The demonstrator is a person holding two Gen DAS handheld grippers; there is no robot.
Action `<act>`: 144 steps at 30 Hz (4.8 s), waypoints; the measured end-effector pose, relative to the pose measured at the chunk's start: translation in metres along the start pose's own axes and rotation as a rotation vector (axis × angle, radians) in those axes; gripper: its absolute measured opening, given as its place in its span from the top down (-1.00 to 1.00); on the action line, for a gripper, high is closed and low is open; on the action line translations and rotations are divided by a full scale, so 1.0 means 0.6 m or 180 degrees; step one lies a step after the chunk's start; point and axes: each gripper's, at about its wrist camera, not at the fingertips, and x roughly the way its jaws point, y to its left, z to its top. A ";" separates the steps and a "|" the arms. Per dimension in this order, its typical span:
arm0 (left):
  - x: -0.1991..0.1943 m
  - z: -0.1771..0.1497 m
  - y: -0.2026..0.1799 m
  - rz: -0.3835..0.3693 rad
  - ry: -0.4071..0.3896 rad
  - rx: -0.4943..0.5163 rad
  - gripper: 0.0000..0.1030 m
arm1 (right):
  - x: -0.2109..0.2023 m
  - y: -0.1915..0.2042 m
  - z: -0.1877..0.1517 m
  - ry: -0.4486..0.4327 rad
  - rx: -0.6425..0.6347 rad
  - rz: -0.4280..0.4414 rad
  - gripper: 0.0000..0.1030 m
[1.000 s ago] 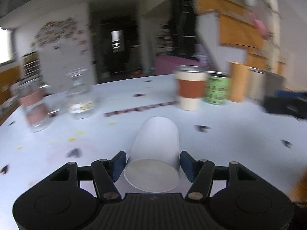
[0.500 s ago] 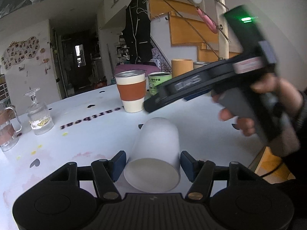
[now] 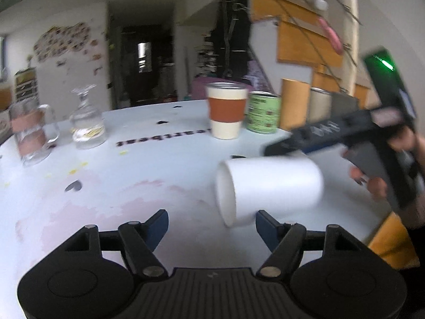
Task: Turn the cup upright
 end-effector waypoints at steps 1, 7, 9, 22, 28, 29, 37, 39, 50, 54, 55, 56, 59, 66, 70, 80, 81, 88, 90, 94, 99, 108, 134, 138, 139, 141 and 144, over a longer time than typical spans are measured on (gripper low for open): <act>0.001 0.001 0.003 0.0017 -0.0001 -0.0040 -0.42 | -0.004 -0.005 -0.005 0.0005 0.0029 0.0003 -1.00; 0.018 0.016 0.018 0.0068 -0.0008 -0.0200 -0.42 | -0.027 -0.016 -0.034 0.0035 0.0137 0.0046 -1.00; 0.025 0.020 0.020 0.0062 -0.0008 -0.0249 -0.42 | -0.036 -0.017 -0.042 0.0024 0.0154 0.0069 -1.00; 0.026 0.023 0.029 0.0090 -0.0036 -0.0411 -0.42 | -0.054 -0.022 -0.052 0.0037 0.0246 0.0137 -1.00; 0.018 0.020 0.031 0.0083 -0.0070 -0.0451 -0.43 | -0.038 -0.034 -0.011 0.0396 0.0628 0.0879 -1.00; 0.018 0.019 0.031 0.0078 -0.0066 -0.0452 -0.43 | -0.028 -0.033 0.000 0.0554 0.0687 0.1002 -1.00; 0.029 0.015 0.019 -0.0016 -0.0008 -0.0410 -0.43 | 0.045 -0.023 0.045 0.1408 0.1022 0.1155 -0.68; 0.028 0.013 0.018 -0.0021 -0.0013 -0.0403 -0.43 | 0.050 -0.014 0.048 0.1478 0.0947 0.1098 -0.61; 0.025 0.011 0.019 -0.0003 -0.0029 -0.0400 -0.43 | 0.018 -0.024 0.044 0.1243 0.0583 0.1006 -0.34; 0.025 0.012 0.018 -0.0002 -0.0030 -0.0396 -0.43 | -0.012 -0.051 0.066 0.0836 0.0456 0.0752 -0.33; 0.024 0.013 0.017 -0.0002 -0.0031 -0.0391 -0.43 | -0.017 -0.058 0.071 0.0736 0.0425 0.0667 -0.33; 0.024 0.013 0.017 -0.0003 -0.0033 -0.0389 -0.43 | -0.022 -0.066 0.077 0.0643 0.0391 0.0572 -0.33; 0.024 0.013 0.016 -0.0002 -0.0031 -0.0390 -0.43 | -0.030 -0.091 0.093 0.0359 0.0285 0.0233 -0.31; 0.024 0.013 0.016 -0.0004 -0.0031 -0.0388 -0.43 | -0.017 -0.132 0.121 -0.0148 -0.0104 -0.0712 -0.30; 0.023 0.013 0.016 -0.0002 -0.0032 -0.0385 -0.43 | 0.002 -0.150 0.123 -0.0178 -0.0223 -0.1052 -0.29; 0.024 0.013 0.016 -0.0005 -0.0032 -0.0384 -0.43 | 0.013 -0.166 0.110 -0.0272 -0.0383 -0.1327 -0.29; 0.024 0.013 0.016 -0.0004 -0.0031 -0.0385 -0.43 | 0.014 -0.163 0.109 -0.0274 -0.0418 -0.1347 -0.30; 0.022 0.021 0.010 0.0024 -0.0065 -0.0343 -0.43 | 0.004 -0.144 0.102 -0.0354 -0.0465 -0.1422 -0.79; 0.019 0.027 0.007 0.0027 -0.0096 -0.0324 -0.44 | -0.011 -0.141 0.101 -0.0455 -0.0420 -0.1443 -0.82; 0.013 0.041 0.003 0.0073 -0.0160 -0.0322 -0.59 | -0.058 -0.118 0.085 -0.0650 -0.0294 -0.1289 -0.84; 0.001 0.058 -0.006 0.0197 -0.0260 -0.0291 -0.80 | -0.108 -0.078 0.039 -0.0858 -0.0290 -0.1178 -0.86; -0.022 0.072 -0.041 0.0374 -0.0431 -0.0160 -0.99 | -0.171 -0.030 -0.035 -0.1131 -0.0194 -0.1062 -0.87; -0.022 0.068 -0.059 0.0467 -0.0354 -0.0187 -1.00 | -0.197 -0.006 -0.092 -0.1134 -0.0103 -0.1130 -0.84; -0.022 0.069 -0.060 0.0459 -0.0354 -0.0174 -1.00 | -0.197 -0.007 -0.092 -0.1137 -0.0109 -0.1118 -0.84; -0.022 0.069 -0.060 0.0459 -0.0352 -0.0172 -1.00 | -0.197 -0.007 -0.092 -0.1136 -0.0109 -0.1113 -0.84; -0.022 0.069 -0.059 0.0461 -0.0347 -0.0174 -1.00 | -0.197 -0.008 -0.092 -0.1139 -0.0113 -0.1095 -0.84; -0.020 0.068 -0.062 0.0474 -0.0343 -0.0172 -1.00 | -0.198 -0.006 -0.093 -0.1139 -0.0122 -0.1087 -0.84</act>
